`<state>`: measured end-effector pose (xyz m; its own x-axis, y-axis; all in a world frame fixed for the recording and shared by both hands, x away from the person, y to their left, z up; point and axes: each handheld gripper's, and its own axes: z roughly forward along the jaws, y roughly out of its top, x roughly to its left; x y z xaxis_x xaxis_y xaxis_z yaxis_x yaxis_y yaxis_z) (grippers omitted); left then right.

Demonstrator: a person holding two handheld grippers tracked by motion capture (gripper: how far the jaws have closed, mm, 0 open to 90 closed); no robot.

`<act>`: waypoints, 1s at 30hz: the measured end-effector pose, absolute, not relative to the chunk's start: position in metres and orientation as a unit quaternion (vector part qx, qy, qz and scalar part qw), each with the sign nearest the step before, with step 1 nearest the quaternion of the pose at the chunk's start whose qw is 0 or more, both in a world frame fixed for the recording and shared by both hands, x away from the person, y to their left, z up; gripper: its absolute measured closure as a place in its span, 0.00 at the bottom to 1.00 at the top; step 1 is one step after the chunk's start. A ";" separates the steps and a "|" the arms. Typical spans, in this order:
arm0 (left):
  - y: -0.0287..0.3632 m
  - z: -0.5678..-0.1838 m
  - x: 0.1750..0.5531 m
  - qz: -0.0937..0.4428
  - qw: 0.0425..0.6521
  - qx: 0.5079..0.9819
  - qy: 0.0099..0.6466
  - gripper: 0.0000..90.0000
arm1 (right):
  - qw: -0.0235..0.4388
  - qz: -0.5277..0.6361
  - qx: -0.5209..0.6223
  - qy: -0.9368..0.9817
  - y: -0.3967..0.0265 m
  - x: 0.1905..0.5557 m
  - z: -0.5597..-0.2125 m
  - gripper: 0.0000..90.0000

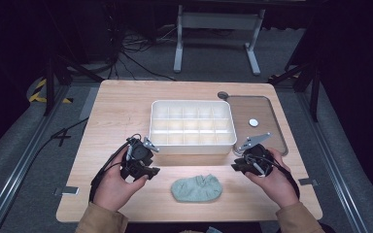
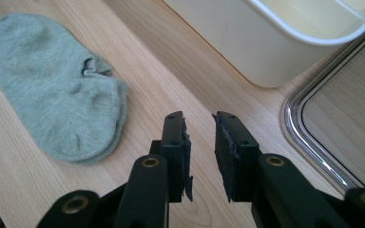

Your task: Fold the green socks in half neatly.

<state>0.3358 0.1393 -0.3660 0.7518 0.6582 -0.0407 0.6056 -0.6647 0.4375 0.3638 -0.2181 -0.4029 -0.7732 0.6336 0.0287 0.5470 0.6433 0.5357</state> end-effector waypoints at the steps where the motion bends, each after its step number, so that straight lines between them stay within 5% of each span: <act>1: 0.138 -0.366 0.335 0.056 0.217 0.910 0.348 0.66 | 0.079 0.267 0.327 0.903 -0.218 0.363 -0.403 0.82; 30: 0.099 -0.430 0.341 -0.072 0.219 0.878 0.419 0.74 | 0.053 0.251 0.301 0.919 -0.196 0.354 -0.416 0.78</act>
<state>0.3415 0.0993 -0.4300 0.6380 0.7045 -0.3107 0.7679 -0.5522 0.3247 0.3542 -0.1955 -0.4155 -0.8137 0.5788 0.0535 0.5254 0.6930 0.4937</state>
